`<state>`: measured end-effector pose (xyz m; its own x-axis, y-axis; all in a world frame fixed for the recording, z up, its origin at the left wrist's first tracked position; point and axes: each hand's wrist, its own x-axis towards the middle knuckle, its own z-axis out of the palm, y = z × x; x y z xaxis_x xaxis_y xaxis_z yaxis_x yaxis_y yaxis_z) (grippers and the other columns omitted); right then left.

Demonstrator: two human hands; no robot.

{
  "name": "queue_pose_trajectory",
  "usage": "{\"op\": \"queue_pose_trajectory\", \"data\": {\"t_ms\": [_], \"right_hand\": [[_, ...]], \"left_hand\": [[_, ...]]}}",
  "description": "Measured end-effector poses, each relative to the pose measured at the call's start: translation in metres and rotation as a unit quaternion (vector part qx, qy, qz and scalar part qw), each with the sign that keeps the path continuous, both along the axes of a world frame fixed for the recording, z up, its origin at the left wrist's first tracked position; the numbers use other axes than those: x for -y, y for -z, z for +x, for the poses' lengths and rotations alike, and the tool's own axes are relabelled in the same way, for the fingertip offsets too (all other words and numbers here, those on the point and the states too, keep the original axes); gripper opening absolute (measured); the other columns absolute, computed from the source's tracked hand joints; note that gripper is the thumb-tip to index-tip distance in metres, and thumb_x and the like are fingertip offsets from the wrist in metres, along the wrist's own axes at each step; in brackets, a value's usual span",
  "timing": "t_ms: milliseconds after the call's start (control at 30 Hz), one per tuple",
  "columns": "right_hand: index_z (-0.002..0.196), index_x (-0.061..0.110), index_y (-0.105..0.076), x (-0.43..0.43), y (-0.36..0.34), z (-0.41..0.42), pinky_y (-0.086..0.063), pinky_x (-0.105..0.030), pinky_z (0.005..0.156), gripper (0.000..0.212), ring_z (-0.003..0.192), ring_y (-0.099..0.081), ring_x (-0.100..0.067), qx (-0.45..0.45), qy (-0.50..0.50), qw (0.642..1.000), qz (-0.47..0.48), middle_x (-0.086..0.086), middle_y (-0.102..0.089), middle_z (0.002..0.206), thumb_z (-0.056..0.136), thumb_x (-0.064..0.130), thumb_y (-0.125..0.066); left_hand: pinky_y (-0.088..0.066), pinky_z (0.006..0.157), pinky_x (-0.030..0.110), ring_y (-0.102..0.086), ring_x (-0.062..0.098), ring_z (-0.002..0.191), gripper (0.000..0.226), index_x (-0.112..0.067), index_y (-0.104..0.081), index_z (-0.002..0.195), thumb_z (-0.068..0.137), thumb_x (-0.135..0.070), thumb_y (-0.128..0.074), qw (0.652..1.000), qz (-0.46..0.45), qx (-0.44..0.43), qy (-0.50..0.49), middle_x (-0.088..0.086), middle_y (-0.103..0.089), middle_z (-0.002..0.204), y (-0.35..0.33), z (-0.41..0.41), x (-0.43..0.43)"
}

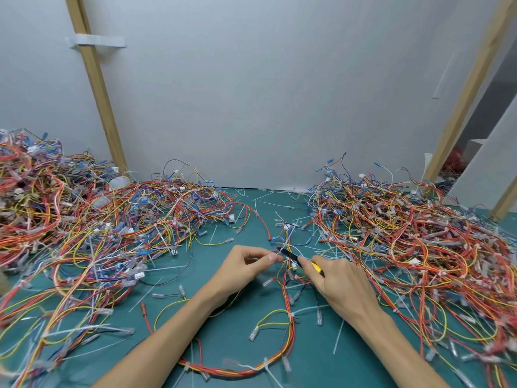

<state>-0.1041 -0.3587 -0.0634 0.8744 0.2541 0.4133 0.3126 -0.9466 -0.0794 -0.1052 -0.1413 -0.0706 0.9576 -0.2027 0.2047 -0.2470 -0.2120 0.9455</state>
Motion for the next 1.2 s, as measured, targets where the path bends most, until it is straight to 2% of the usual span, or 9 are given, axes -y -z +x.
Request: {"op": "queue_pose_trajectory", "data": {"t_ms": [267, 400, 533, 600, 733, 833, 967, 1067, 1200], "right_hand": [[0.079, 0.02, -0.056, 0.0007, -0.001, 0.0006, -0.045, -0.037, 0.059, 0.078, 0.063, -0.058, -0.027, -0.005, -0.009, 1.0, 0.006, 0.001, -0.041, 0.051, 0.082, 0.075, 0.0], [0.075, 0.02, -0.051, 0.0004, -0.0018, -0.0008, -0.045, -0.038, 0.059, 0.075, 0.064, -0.058, -0.028, -0.006, -0.016, 1.0, 0.01, 0.0, -0.044, 0.053, 0.081, 0.075, 0.001], [0.077, 0.02, -0.051, -0.0001, -0.002, -0.0018, -0.041, -0.037, 0.059, 0.075, 0.067, -0.059, -0.031, -0.003, -0.012, 1.0, -0.002, -0.001, -0.045, 0.056, 0.081, 0.073, 0.0], [0.078, 0.019, -0.052, -0.0002, -0.0021, -0.0018, -0.044, -0.037, 0.06, 0.074, 0.068, -0.06, -0.03, -0.012, -0.009, 1.0, -0.007, -0.001, -0.046, 0.057, 0.082, 0.073, -0.001], [0.075, 0.021, -0.047, -0.0002, -0.0027, -0.0016, -0.045, -0.038, 0.063, 0.059, 0.071, -0.06, -0.031, -0.035, -0.002, 0.999, -0.01, 0.0, -0.042, 0.056, 0.093, 0.069, -0.017], [0.071, 0.02, -0.044, -0.0008, -0.0043, -0.0017, -0.044, -0.039, 0.063, 0.057, 0.07, -0.059, -0.032, -0.048, -0.004, 0.999, -0.001, 0.0, -0.042, 0.056, 0.095, 0.066, -0.022], [0.066, 0.019, -0.042, -0.0007, -0.0032, -0.0019, -0.046, -0.039, 0.063, 0.063, 0.068, -0.058, -0.031, -0.048, -0.004, 0.999, 0.011, 0.0, -0.044, 0.056, 0.09, 0.071, -0.014], [0.074, 0.022, -0.051, -0.001, -0.001, -0.0028, -0.045, -0.037, 0.059, 0.074, 0.065, -0.06, -0.025, -0.023, 0.002, 1.0, 0.015, 0.002, -0.048, 0.055, 0.082, 0.074, 0.0], [0.093, 0.029, -0.055, 0.0028, 0.0036, 0.0014, -0.037, -0.031, 0.054, 0.067, 0.072, -0.061, -0.015, 0.012, 0.047, 0.999, 0.009, 0.01, -0.056, 0.075, 0.086, 0.072, -0.005]], "left_hand": [[-0.031, 0.048, 0.003, -0.043, -0.008, 0.046, 0.021, -0.01, -0.075, 0.102, 0.097, -0.02, -0.057, 1.0, -0.002, -0.003, 0.005, -0.025, -0.055, 0.05, 0.0011, 0.0013, -0.0003], [-0.03, 0.048, 0.004, -0.041, -0.005, 0.046, 0.02, -0.011, -0.076, 0.101, 0.096, -0.019, -0.058, 1.0, -0.004, -0.001, -0.002, -0.023, -0.057, 0.053, 0.0018, 0.002, -0.0005], [-0.029, 0.047, 0.005, -0.039, -0.004, 0.045, 0.02, -0.01, -0.076, 0.101, 0.096, -0.02, -0.058, 1.0, -0.006, -0.002, -0.004, -0.022, -0.056, 0.053, 0.0021, 0.0025, -0.0005], [-0.029, 0.048, 0.005, -0.04, -0.005, 0.045, 0.02, -0.01, -0.076, 0.102, 0.096, -0.019, -0.058, 1.0, -0.007, -0.003, -0.003, -0.023, -0.057, 0.053, 0.0022, 0.0024, -0.0003], [-0.03, 0.048, 0.004, -0.041, -0.005, 0.044, 0.02, -0.011, -0.076, 0.101, 0.097, -0.019, -0.058, 1.0, -0.002, 0.002, -0.006, -0.022, -0.054, 0.049, 0.0024, 0.0017, 0.0002], [-0.031, 0.049, 0.004, -0.043, -0.006, 0.044, 0.02, -0.009, -0.075, 0.102, 0.097, -0.018, -0.058, 1.0, 0.0, 0.006, -0.004, -0.023, -0.053, 0.046, 0.0015, 0.0021, -0.0002], [-0.031, 0.049, 0.004, -0.042, -0.005, 0.045, 0.019, -0.013, -0.076, 0.101, 0.096, -0.019, -0.059, 1.0, 0.001, 0.01, -0.004, -0.021, -0.053, 0.046, 0.0029, 0.002, -0.0004], [-0.032, 0.051, 0.004, -0.044, -0.006, 0.048, 0.018, -0.017, -0.077, 0.098, 0.096, -0.021, -0.06, 1.0, -0.004, 0.011, -0.009, -0.021, -0.055, 0.049, 0.0043, 0.0029, -0.0003], [-0.035, 0.056, 0.005, -0.048, -0.007, 0.053, 0.017, -0.02, -0.078, 0.093, 0.095, -0.02, -0.061, 0.999, -0.01, 0.014, -0.04, -0.021, -0.061, 0.058, 0.0076, 0.0042, 0.0014]]}}
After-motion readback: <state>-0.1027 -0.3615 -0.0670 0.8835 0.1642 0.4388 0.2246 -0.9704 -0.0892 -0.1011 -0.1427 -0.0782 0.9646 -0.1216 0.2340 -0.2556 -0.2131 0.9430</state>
